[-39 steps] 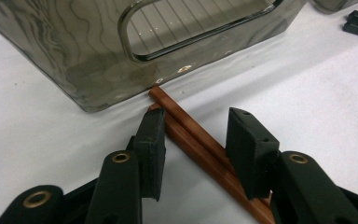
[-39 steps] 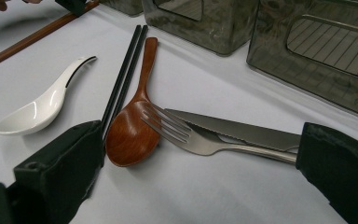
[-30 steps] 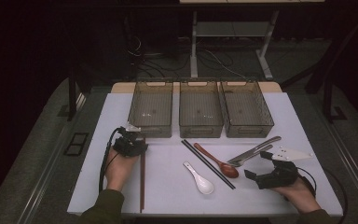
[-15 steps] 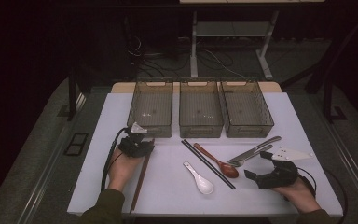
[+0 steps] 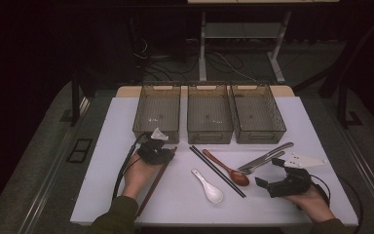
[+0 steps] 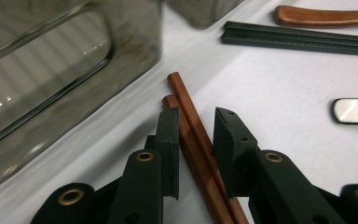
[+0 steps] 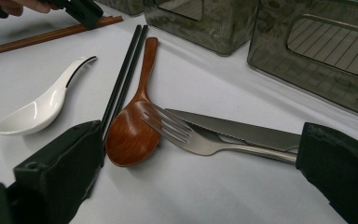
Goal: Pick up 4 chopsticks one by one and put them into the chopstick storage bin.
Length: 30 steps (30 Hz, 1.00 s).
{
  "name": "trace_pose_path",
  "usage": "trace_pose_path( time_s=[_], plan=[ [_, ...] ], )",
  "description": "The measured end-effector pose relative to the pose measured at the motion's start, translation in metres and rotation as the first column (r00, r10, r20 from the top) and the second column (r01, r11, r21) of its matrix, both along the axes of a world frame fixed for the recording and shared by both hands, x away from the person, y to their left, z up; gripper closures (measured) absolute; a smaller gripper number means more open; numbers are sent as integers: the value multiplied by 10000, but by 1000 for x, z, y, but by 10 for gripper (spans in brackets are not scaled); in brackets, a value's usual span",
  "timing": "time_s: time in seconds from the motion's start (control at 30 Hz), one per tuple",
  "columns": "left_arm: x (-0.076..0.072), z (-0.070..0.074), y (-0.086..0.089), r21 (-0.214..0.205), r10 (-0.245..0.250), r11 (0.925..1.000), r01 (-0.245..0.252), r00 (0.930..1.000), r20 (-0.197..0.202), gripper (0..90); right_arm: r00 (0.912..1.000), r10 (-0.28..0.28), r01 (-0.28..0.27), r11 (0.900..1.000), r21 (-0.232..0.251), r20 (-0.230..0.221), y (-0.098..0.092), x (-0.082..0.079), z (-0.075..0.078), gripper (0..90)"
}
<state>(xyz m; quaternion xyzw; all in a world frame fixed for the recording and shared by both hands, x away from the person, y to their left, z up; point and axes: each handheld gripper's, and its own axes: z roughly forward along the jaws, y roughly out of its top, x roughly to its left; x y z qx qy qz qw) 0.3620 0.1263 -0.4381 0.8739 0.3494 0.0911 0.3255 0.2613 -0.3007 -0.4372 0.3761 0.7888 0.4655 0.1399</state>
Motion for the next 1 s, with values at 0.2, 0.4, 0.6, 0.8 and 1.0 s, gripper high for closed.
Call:
trace_pose_path(
  time_s=[0.2, 0.4, 0.6, 0.8, 1.0],
  plan=[
    [2, 0, -13, 0, -657, 9978, 657, 9978, 17, 719, 10000, -3, 3, 10000, 13, 10, -1, 0, 0, 11],
    [-1, 0, -20, -112, -1150, 9933, 1149, 9933, -93, 721, 10000, 7, -7, 10000, 9, 21, -1, 0, 0, 11],
    [-3, 4, -14, -751, -1072, 9914, 1070, 9942, 16, 659, 10000, 26, -27, 10000, 19, 46, -1, 0, 0, 11],
    [-20, 16, 1, -1544, -712, 9851, 760, 9968, 359, 635, 10000, 5, -5, 10000, 47, 35, -1, -1, 1, 11],
    [-35, 16, 16, -1791, -633, 9816, 665, 9977, 237, 637, 10000, 3, -4, 9999, 120, 66, -2, -1, 1, 11]
  ],
)
